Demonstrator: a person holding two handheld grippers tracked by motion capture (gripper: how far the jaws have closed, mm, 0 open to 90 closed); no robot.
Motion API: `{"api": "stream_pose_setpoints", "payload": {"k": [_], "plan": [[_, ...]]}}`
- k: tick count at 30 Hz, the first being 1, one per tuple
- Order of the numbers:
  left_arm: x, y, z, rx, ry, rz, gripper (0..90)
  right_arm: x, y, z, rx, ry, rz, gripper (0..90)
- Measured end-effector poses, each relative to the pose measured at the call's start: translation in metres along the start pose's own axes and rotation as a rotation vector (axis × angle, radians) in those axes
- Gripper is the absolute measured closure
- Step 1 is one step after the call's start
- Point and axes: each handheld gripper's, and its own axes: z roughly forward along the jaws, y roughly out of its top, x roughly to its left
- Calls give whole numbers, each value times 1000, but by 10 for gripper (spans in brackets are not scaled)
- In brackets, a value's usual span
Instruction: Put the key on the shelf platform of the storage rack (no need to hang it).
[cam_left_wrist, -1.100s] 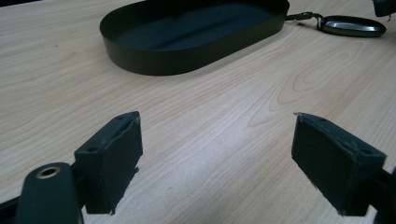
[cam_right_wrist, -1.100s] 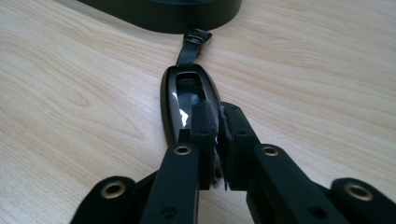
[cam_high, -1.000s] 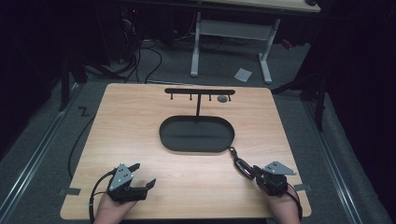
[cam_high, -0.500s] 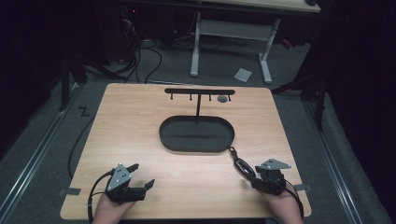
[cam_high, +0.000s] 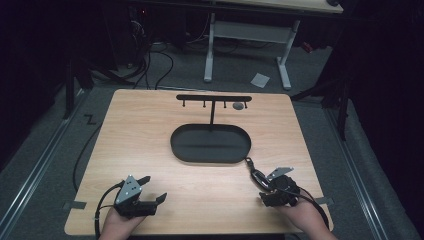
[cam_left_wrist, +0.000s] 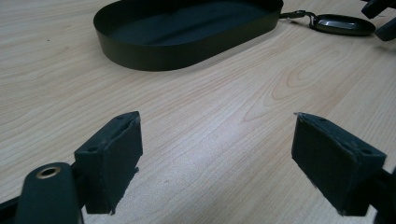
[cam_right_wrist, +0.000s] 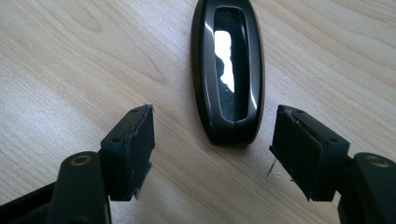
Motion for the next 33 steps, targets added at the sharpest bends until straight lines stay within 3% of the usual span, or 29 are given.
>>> {"api": "stream_pose_setpoints", "payload": {"k": [10, 13, 23, 27, 33], "plan": [[-1, 0, 0, 4, -2, 5, 170, -4, 15, -2, 125, -6, -64, 241], [-1, 0, 0, 4, -2, 3, 170, -7, 20, 0, 207, 0, -91, 229], [0, 0, 0, 0, -1, 2, 170, -10, 32, 3, 309, 25, -128, 221], [0, 0, 0, 3, -3, 4, 170, -8, 44, 7, 385, 50, -146, 220], [0, 0, 0, 3, -4, 4, 170, -7, 59, 10, 433, 50, -174, 210]]}}
